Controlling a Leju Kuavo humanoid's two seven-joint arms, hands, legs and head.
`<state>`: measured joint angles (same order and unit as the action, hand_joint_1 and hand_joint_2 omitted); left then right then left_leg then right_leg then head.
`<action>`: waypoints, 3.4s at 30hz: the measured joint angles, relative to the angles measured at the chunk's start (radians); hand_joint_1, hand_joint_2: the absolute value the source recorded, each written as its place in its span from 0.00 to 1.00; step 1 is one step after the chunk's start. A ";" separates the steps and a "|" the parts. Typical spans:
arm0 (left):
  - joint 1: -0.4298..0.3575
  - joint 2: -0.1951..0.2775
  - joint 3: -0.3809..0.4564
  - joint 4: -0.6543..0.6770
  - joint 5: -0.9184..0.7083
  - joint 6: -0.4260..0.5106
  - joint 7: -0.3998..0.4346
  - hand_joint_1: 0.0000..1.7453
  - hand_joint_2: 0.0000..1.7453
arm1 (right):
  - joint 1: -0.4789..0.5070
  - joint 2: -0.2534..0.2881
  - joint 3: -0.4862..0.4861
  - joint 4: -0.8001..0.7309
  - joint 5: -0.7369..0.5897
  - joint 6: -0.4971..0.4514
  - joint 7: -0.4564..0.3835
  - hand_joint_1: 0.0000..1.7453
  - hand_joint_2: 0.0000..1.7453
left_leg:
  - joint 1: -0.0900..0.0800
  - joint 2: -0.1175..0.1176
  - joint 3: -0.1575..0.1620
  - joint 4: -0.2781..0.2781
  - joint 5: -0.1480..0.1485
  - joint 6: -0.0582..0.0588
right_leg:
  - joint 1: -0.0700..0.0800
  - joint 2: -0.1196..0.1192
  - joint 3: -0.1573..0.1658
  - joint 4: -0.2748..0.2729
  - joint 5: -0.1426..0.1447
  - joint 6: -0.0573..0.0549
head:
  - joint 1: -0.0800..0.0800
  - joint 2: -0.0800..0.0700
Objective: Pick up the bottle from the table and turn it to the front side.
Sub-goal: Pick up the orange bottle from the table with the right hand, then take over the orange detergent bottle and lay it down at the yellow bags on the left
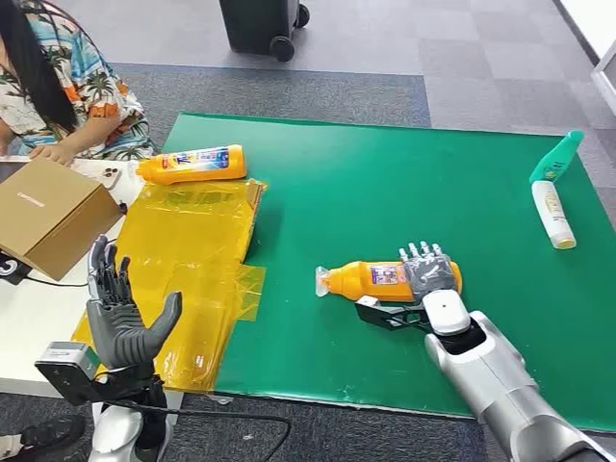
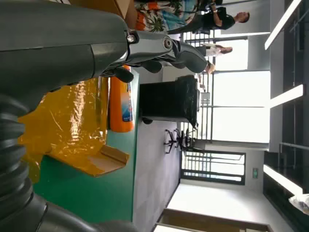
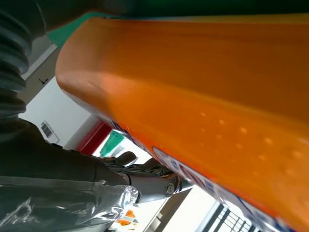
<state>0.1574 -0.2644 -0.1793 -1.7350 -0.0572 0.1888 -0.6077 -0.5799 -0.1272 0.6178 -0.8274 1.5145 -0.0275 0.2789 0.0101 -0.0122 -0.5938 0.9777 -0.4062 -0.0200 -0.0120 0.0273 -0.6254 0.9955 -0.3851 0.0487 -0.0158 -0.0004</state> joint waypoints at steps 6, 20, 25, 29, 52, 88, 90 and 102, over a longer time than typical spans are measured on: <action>0.000 0.000 0.004 0.000 0.004 -0.003 -0.002 0.00 1.00 | -0.001 -0.009 -0.007 0.003 0.002 0.009 -0.005 0.00 1.00 | 0.000 0.000 0.000 0.000 0.000 0.000 | 0.000 0.000 0.000 0.000 0.000 0.000 | 0.000 0.000; -0.014 0.000 0.008 0.003 0.029 -0.023 -0.008 0.00 1.00 | -0.067 -0.010 0.002 0.116 -0.037 0.061 -0.130 1.00 1.00 | 0.000 0.000 0.002 0.000 0.000 0.000 | 0.000 0.000 0.002 0.000 0.000 0.000 | 0.000 0.000; -0.021 0.001 0.008 0.011 0.043 -0.025 -0.015 0.00 1.00 | -0.101 -0.010 0.025 0.168 -0.068 0.062 -0.180 1.00 1.00 | 0.000 0.000 0.006 0.000 0.000 0.000 | 0.000 0.000 0.005 0.000 0.000 0.000 | 0.000 0.000; -0.023 0.002 0.008 0.016 0.048 -0.020 -0.017 0.00 1.00 | -0.118 -0.010 0.047 0.191 -0.078 0.058 -0.189 1.00 1.00 | 0.000 0.000 0.007 0.000 0.000 0.000 | 0.000 0.000 0.006 0.000 0.001 0.000 | 0.000 0.000; -0.041 0.002 0.003 0.019 0.041 0.001 -0.013 0.00 1.00 | 0.057 0.119 0.001 0.056 -0.219 -0.442 -0.160 1.00 1.00 | 0.001 0.000 0.001 0.000 0.002 -0.001 | 0.001 0.000 0.001 0.000 0.001 -0.001 | 0.000 0.000; -0.080 0.046 -0.167 0.143 0.132 -0.203 0.073 0.00 1.00 | 0.334 0.253 -0.046 -0.325 -0.540 -0.574 -0.493 1.00 1.00 | 0.000 0.000 -0.001 0.000 0.001 -0.001 | 0.000 0.000 -0.001 0.000 0.000 -0.001 | 0.000 0.000; -0.081 0.049 -0.167 0.144 0.131 -0.191 0.072 0.00 1.00 | 0.345 0.248 -0.029 -0.333 -0.550 -0.567 -0.504 1.00 1.00 | 0.000 0.000 -0.001 0.000 0.001 -0.001 | 0.000 0.000 -0.001 0.000 0.000 -0.001 | 0.000 0.000; -0.081 0.063 -0.173 0.144 0.117 -0.161 0.062 0.00 1.00 | 0.360 0.229 0.050 -0.316 -0.589 -0.521 -0.535 1.00 1.00 | 0.000 0.000 -0.001 0.000 0.001 -0.001 | 0.000 0.000 -0.001 0.000 0.000 -0.002 | 0.000 0.000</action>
<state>0.0760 -0.2017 -0.3519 -1.5911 0.0599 0.0274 -0.5452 -0.2197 0.1020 0.6674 -1.1436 0.9257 -0.5485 -0.2560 0.0105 -0.0120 -0.5946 0.9776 -0.4056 -0.0208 -0.0115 0.0274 -0.6268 0.9956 -0.3853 0.0470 -0.0158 -0.0003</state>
